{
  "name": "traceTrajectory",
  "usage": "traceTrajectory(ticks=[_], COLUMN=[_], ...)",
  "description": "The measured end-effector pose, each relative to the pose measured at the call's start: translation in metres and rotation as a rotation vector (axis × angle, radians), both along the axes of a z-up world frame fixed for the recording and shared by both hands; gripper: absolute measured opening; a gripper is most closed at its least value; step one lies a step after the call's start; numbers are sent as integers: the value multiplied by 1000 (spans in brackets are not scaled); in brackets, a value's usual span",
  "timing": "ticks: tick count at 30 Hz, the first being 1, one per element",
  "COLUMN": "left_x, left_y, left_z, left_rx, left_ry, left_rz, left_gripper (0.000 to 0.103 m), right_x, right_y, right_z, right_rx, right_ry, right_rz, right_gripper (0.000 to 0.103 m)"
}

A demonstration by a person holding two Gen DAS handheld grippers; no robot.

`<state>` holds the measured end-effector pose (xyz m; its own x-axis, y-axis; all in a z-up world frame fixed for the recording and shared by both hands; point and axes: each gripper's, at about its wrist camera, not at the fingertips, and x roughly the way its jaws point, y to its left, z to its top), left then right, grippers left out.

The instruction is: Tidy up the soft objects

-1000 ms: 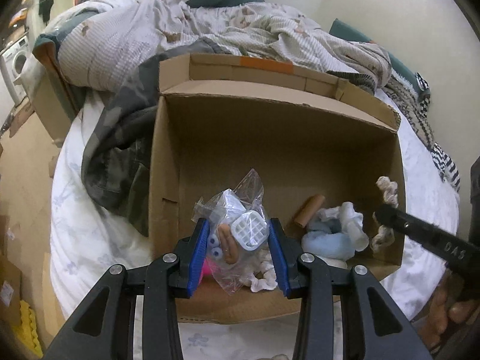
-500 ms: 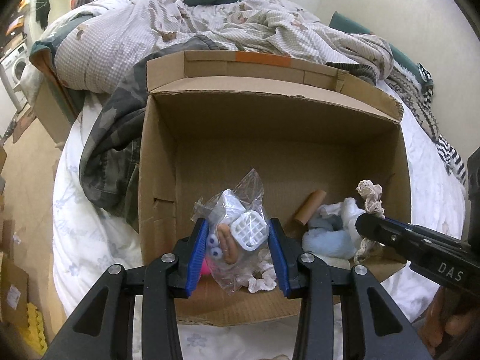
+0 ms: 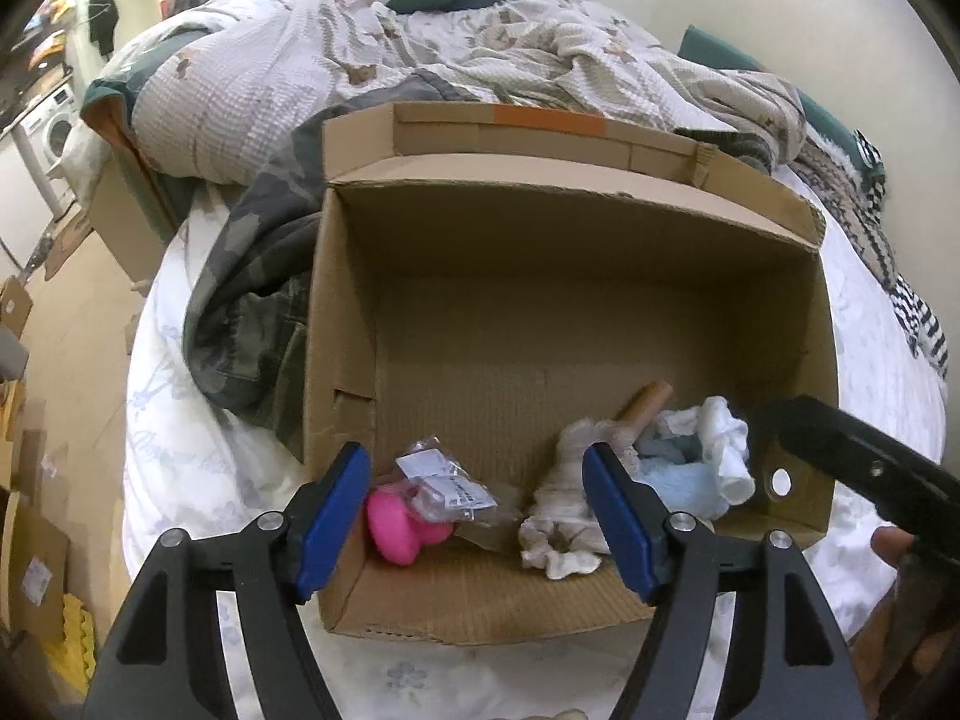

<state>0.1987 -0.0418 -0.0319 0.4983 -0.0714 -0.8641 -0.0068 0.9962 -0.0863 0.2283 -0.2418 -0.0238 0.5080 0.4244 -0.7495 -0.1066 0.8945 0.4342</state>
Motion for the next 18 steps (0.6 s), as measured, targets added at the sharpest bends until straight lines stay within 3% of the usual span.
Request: traceTrajectory(ticks=[13, 18], left_x=[-26, -43], left_y=[20, 23], left_z=[37, 42], left_rx=[5, 30], left_ry=[-110, -109], left_rz=[57, 33], left_gripper=[71, 79], right_x=[-20, -42], right_y=[-2, -3], right_z=[27, 38], right_rx=[-41, -48], right_ry=[-98, -131], right_rz=[-44, -53], right_gripper=[103, 103])
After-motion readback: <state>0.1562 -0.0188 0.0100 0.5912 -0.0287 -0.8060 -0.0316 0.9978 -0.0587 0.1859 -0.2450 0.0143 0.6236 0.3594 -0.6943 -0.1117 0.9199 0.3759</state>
